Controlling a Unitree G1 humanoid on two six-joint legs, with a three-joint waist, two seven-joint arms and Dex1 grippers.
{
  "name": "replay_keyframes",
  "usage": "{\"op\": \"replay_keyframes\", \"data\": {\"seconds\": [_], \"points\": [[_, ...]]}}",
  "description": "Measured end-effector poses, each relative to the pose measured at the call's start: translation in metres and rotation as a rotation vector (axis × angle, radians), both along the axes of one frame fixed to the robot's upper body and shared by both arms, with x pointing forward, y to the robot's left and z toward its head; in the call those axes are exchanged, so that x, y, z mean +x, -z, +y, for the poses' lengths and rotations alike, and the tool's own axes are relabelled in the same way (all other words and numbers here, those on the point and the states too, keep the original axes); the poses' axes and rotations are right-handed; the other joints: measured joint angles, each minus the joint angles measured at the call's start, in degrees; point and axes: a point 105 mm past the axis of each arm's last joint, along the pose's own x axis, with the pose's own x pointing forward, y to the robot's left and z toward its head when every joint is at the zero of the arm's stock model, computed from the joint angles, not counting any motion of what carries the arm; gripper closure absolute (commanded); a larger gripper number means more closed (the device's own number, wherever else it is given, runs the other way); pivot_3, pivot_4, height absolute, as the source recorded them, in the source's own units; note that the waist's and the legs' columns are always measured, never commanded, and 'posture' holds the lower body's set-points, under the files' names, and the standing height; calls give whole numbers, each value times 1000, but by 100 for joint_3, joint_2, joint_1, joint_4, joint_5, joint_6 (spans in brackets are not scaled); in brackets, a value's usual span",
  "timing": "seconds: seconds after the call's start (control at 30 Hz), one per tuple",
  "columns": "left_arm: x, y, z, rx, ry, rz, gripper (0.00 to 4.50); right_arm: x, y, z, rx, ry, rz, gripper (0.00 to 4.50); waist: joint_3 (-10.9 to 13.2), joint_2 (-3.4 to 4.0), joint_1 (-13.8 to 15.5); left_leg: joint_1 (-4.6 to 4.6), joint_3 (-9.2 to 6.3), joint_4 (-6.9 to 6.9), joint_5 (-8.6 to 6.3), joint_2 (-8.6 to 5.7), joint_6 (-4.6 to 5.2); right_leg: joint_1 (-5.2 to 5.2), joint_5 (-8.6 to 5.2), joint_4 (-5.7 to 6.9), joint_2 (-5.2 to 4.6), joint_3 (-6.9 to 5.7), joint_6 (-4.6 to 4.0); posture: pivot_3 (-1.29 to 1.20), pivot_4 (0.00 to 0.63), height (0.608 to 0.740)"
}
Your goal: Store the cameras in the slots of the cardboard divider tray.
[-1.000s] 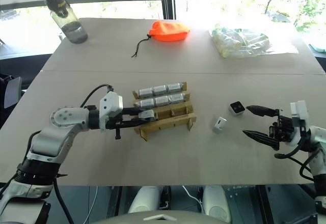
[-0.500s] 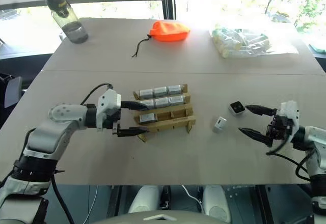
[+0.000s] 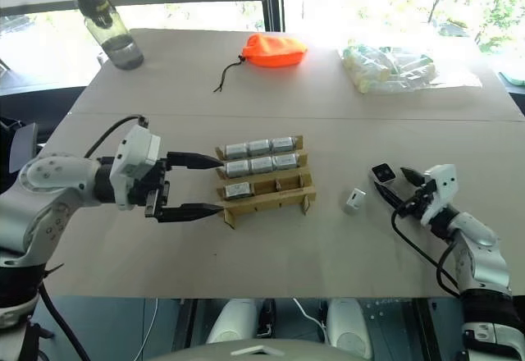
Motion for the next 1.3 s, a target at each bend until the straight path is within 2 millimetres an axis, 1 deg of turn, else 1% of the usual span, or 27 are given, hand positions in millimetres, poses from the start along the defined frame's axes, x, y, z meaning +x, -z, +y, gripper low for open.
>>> {"op": "replay_keyframes", "data": {"seconds": [0.07,0.2,0.3,0.4,0.47,0.5,0.53,0.57,0.77,1.0,1.07,1.1,1.13,1.17,1.23,1.27,1.3], "points": [[0,-1,0,1,0,0,81,2,0,1,-3,10,-5,0,0,0,-10,2,3,0,0,0,0,0,0,0,0,3,0,0,150,726],[4,-1,2,-2,-54,11,81,6,0,2,-19,25,-18,0,-2,-3,-38,4,2,0,0,0,0,2,0,0,1,5,0,0,150,726],[2,-3,1,2,-47,-3,81,8,0,3,-23,22,-24,0,-3,-5,-60,4,3,1,0,0,0,2,0,0,0,6,0,0,150,726],[2,-7,-1,-11,-58,-18,19,8,0,4,-31,15,-29,795,-3,-5,-92,7,3,1,0,0,0,5,0,0,0,8,0,0,150,726],[3,-9,-2,-39,-68,-14,19,8,0,4,-36,10,-32,1729,-4,-6,-103,7,0,1,0,1,0,6,0,0,0,12,0,0,150,726],[3,-9,-3,-49,-73,-15,19,8,1,5,-37,8,-33,2322,-4,-6,-106,7,1,1,0,1,0,6,1,0,0,13,0,0,150,726],[4,-10,-3,-56,-78,-14,19,8,1,5,-39,4,-34,2611,-4,-6,-111,7,1,1,0,1,0,6,1,0,0,14,0,0,150,726],[4,-10,-3,-57,-81,-15,19,8,1,5,-39,2,-34,2749,-4,-6,-113,7,1,1,0,1,0,6,1,0,0,15,0,0,150,726],[7,-13,-6,-104,-103,-22,19,6,1,7,-52,-23,-48,2751,-4,-6,-124,6,1,1,0,0,0,6,1,0,0,20,0,0,150,726],[12,-17,-11,-147,-117,-34,19,9,-5,7,-152,-92,-107,2751,-2,-4,-124,6,2,1,0,-1,0,5,1,0,0,19,0,0,150,726],[15,-17,-13,-170,-140,-25,19,15,-15,11,-195,-137,-167,2751,1,1,-132,7,4,1,0,-2,0,5,1,0,0,19,0,0,150,726],[17,-14,-14,-176,-154,-14,19,19,-26,15,-222,-166,-213,2751,3,4,-146,9,8,1,0,-2,0,4,1,0,0,20,0,0,150,726],[19,-11,-17,-185,-168,3,19,23,-40,21,-259,-205,-280,2751,3,4,-160,10,8,1,0,-2,0,5,1,0,2,21,1,0,150,726],[20,-9,-19,-194,-173,16,19,25,-50,24,-289,-233,-324,2751,3,4,-160,10,8,0,0,-1,0,4,1,0,2,22,1,0,150,726],[22,-7,-26,-226,-174,50,19,29,-77,36,-386,-322,-454,2751,3,1,-143,6,-2,0,0,1,0,4,1,-1,3,22,0,0,150,726],[23,-9,-28,-242,-172,55,19,28,-83,41,-423,-358,-492,2751,3,1,-133,5,-5,-1,0,1,-1,5,1,-1,3,20,-1,0,150,726],[25,-11,-29,-254,-178,57,19,27,-87,51,-481,-420,-538,2751,3,1,-118,3,-8,-1,1,1,-1,5,1,-1,3,18,-1,0,150,726]]}}
